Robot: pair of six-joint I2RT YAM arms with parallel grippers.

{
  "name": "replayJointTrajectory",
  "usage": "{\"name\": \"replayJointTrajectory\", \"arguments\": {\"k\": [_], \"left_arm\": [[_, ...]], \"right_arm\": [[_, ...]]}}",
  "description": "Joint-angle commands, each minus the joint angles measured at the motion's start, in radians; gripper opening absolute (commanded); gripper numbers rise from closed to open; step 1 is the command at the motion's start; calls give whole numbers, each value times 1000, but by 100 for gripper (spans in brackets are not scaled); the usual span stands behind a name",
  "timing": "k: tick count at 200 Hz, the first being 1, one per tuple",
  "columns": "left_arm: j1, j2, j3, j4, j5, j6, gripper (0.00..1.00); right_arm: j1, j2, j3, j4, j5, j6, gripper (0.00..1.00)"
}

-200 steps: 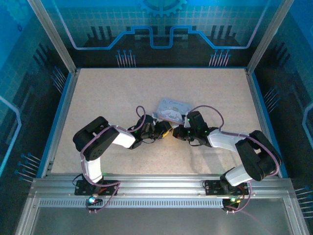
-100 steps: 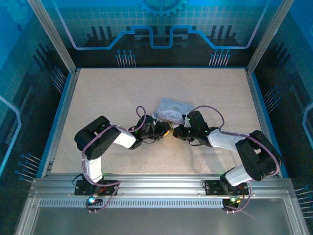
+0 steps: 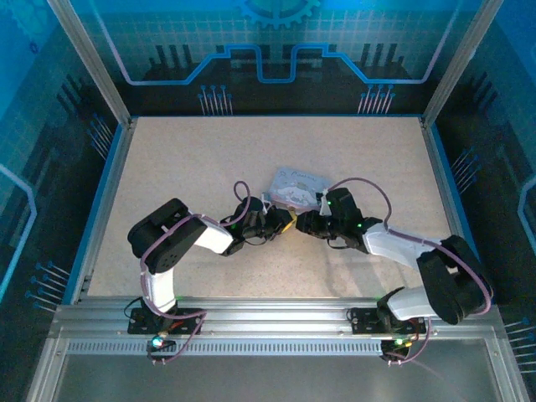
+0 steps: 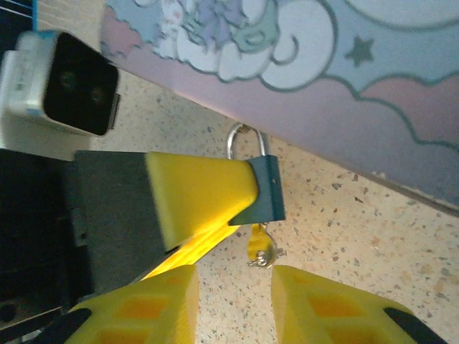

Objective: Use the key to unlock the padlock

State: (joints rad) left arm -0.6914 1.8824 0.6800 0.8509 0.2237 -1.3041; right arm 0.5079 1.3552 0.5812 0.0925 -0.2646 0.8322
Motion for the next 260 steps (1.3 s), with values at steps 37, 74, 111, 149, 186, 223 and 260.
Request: {"name": "replayJointTrajectory", "arguments": {"k": [37,74,111,149,186,223,260], "left_arm": [[-6,-30,4,16,-9,-11,0],[-5,-32,3,15,-12,-25,0],[-6,-42,-2,15,-11,-33,0],[-5,-44,0,14,-4,-43,0],[-5,-45,-3,10,0,-62,0],[-6,-53,-6,8,0,-85,0],[-5,-68,-3,-11,6,-112,0]], "right_arm": [[-6,-208,59,-258,164,-300,50],[8,-349,90,-310,227,-472,65],[9,-453,77,-305,247,-569,87],[9,-539,36,-265,239,-672,100],[13,-617,-53,-147,165,-806,100],[83,-673,-128,-87,203,-1057,100],[180,-653,-107,-168,331,-1300,100]]}}
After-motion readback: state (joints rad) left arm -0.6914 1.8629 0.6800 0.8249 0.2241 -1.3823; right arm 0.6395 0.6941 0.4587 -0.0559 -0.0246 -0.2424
